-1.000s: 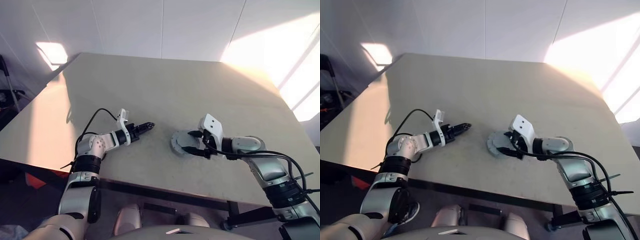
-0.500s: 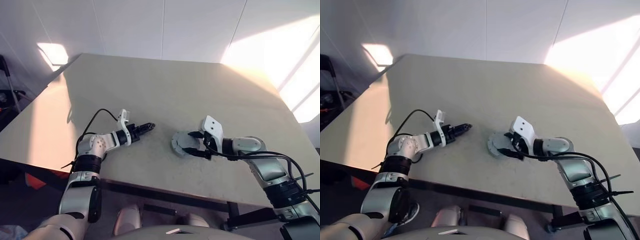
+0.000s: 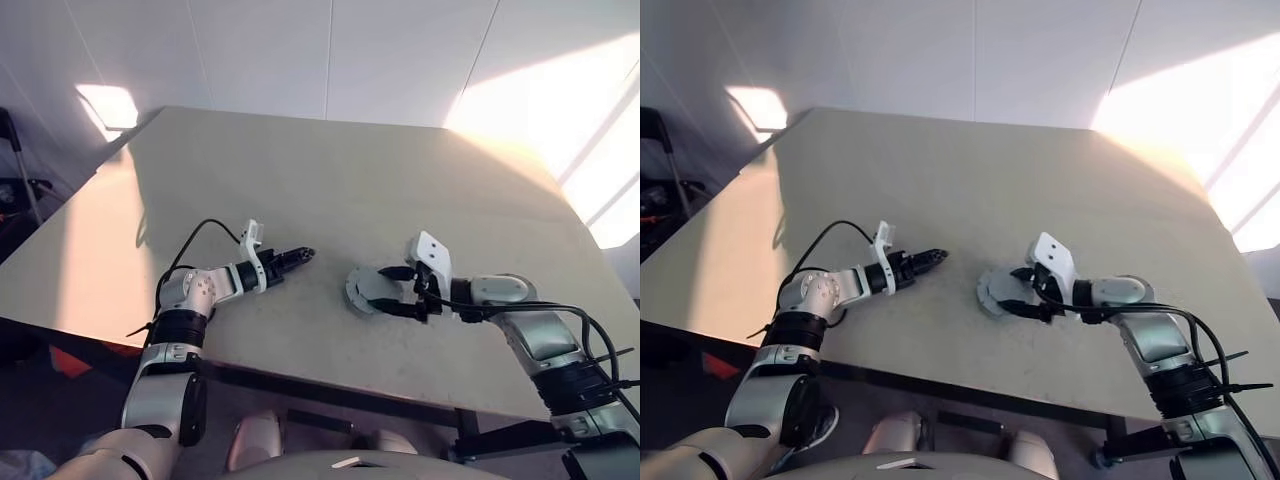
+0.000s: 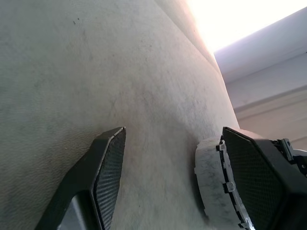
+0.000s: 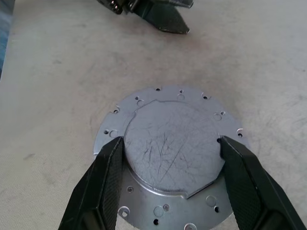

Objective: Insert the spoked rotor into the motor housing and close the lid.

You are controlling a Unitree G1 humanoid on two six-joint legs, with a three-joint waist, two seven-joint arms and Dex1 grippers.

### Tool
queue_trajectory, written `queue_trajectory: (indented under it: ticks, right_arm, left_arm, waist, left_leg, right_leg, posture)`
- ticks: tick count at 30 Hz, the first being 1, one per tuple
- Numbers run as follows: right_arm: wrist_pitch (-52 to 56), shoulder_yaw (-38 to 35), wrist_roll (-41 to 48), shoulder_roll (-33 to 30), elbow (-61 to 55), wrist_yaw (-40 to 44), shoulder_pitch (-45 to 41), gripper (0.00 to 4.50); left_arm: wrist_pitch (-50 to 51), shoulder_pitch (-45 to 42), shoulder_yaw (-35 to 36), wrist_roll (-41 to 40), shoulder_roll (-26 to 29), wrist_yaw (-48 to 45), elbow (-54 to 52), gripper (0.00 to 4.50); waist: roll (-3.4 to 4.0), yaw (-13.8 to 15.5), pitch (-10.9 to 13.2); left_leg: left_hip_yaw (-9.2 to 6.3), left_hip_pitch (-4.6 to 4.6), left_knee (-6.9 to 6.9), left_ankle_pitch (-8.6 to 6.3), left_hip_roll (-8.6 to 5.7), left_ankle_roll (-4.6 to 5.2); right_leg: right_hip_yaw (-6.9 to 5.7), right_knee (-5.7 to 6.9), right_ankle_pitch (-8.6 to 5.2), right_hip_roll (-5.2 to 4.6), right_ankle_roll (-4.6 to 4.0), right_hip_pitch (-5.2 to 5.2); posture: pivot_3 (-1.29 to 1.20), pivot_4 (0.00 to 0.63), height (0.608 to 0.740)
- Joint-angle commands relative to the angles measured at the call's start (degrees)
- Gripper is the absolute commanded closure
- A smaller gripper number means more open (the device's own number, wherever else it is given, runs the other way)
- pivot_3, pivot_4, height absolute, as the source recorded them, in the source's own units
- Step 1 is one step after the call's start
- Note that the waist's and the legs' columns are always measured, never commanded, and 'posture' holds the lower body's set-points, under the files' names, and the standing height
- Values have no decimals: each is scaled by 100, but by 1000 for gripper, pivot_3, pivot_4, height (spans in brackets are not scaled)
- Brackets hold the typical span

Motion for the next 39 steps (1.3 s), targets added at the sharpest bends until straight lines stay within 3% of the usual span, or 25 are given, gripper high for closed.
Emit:
queue_trajectory:
  ticks: [1,11,21,32,39]
  right_arm:
    - [229,169,-29,-89,166,185,200,1496]
    - [55,492,-604,-31,452,-182,112,1496]
    - [131,622,-611,12,412,-231,30,1496]
    - [603,867,-830,-135,495,-333,-36,1496]
    - [1034,763,-653,-179,124,-367,-218,1496]
  left_arm:
    - [-35,-35,35,-51,-4,-19,-149,1030]
    - [-58,-52,46,-48,1,-15,-132,1030]
    - [-9,57,33,-68,-53,26,-269,1030]
    - [36,106,35,-101,-120,79,-376,1030]
    - [30,112,58,-93,-134,93,-337,1030]
  waist:
    - [0,0,0]
    - [0,-25,0]
    - [0,-57,0]
    - [-1,-68,-1]
    - [-2,-136,0]
  left_leg:
    - [0,0,0,-1,0,0]
    - [0,5,-4,-2,0,-4]
    - [0,24,-8,4,3,-16]
    - [0,56,-17,5,3,-20]
    - [0,100,-51,6,-2,-23]
  right_leg:
    - [0,0,-1,0,1,0]
    - [0,-3,-2,0,3,2]
    - [1,-2,-21,2,36,10]
    - [2,-7,-25,2,42,39]
    - [1,-77,-29,3,51,71]
  posture:
    - [0,0,740]
    - [0,0,740]
    - [0,0,740]
    - [0,0,740]
    - [0,0,740]
